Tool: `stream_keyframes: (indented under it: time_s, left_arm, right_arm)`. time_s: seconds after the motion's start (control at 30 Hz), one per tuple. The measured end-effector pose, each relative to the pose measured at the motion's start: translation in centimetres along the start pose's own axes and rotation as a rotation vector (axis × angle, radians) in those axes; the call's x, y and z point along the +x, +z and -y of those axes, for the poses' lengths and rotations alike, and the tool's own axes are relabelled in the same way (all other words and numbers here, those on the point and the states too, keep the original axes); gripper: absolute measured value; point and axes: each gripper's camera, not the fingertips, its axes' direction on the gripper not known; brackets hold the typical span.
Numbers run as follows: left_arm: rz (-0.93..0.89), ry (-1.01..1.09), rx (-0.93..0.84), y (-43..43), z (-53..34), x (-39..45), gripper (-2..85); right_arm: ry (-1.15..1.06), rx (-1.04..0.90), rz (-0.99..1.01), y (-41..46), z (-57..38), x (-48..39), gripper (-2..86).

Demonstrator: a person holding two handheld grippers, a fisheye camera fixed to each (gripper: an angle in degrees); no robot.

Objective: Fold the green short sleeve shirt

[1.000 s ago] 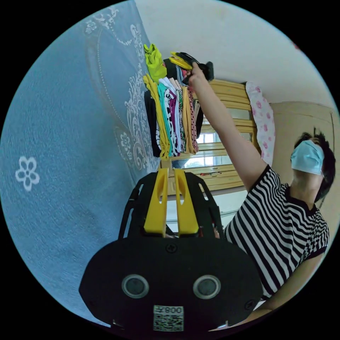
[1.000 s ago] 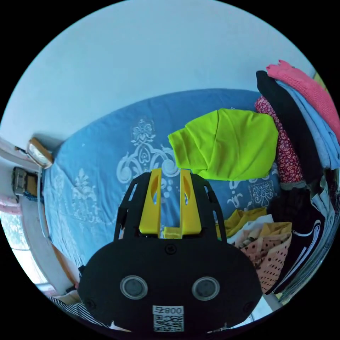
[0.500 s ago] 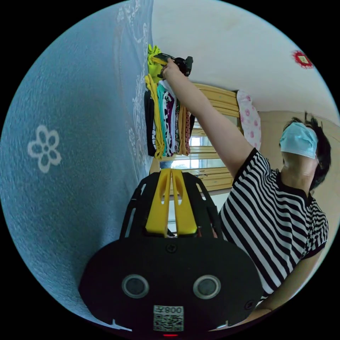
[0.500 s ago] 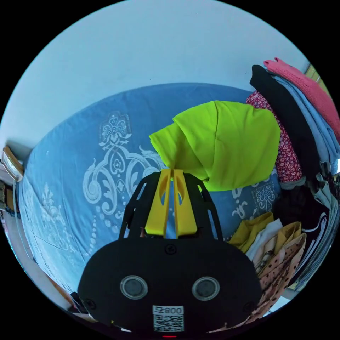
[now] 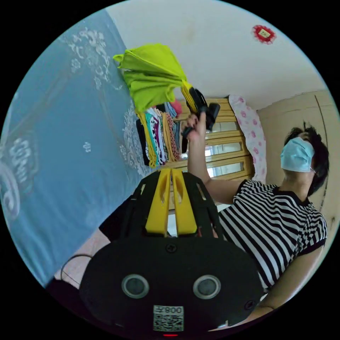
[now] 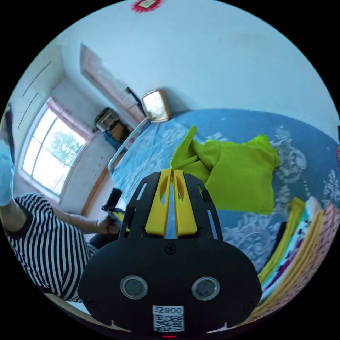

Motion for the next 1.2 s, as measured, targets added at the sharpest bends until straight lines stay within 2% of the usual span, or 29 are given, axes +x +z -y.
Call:
stream_keyframes:
  time_s: [0.07, 0.13, 0.2, 0.27, 0.37, 0.53, 0.63, 0.87, 1.1, 1.2]
  left_arm:
    - [0.048, -0.03, 0.057, -3.3, -1.7, 1.9, 1.2]
    - [0.087, -0.055, 0.135, -6.7, -3.7, 3.8, 1.4]
    - [0.147, -0.092, 0.211, -10.5, -6.5, 6.0, 1.7]
    - [0.186, -0.127, 0.262, -12.9, -8.4, 7.2, 2.1]
    - [0.214, -0.148, 0.325, -15.9, -10.3, 9.2, 2.9]
    - [0.295, -0.115, 0.35, -18.6, -9.0, 12.0, 5.3]
    - [0.379, -0.113, 0.314, -18.6, -6.2, 12.6, 6.3]
    - [0.529, -0.187, 0.243, -16.8, -0.4, 13.6, 2.1]
    - [0.442, -0.177, 0.299, -16.2, 1.1, 17.5, 0.5]
    - [0.428, -0.169, 0.333, -16.2, 1.2, 19.5, 0.3]
  right_arm:
    - [-0.023, -0.07, 0.156, 2.9, -2.8, -5.7, 0.6]
    - [-0.029, -0.157, 0.215, 5.4, -5.0, -9.2, 0.7]
    - [-0.035, -0.296, 0.189, 8.4, -7.4, -12.0, 0.8]
    - [-0.032, -0.536, 0.17, 12.6, -11.3, -14.7, 1.1]
    - [0.057, -0.654, 0.154, 14.5, -15.1, -16.2, 1.6]
    - [0.111, -0.451, 0.223, 11.7, -13.7, -18.7, 4.3]
    - [0.027, -0.411, 0.133, 12.5, -10.8, -22.0, 7.5]
    - [-0.078, -0.5, 0.061, 20.0, -7.5, -28.0, 10.0]
    - [-0.083, -0.573, -0.05, 23.5, -9.7, -31.1, 9.2]
    - [-0.085, -0.599, -0.139, 24.1, -11.1, -31.8, 3.3]
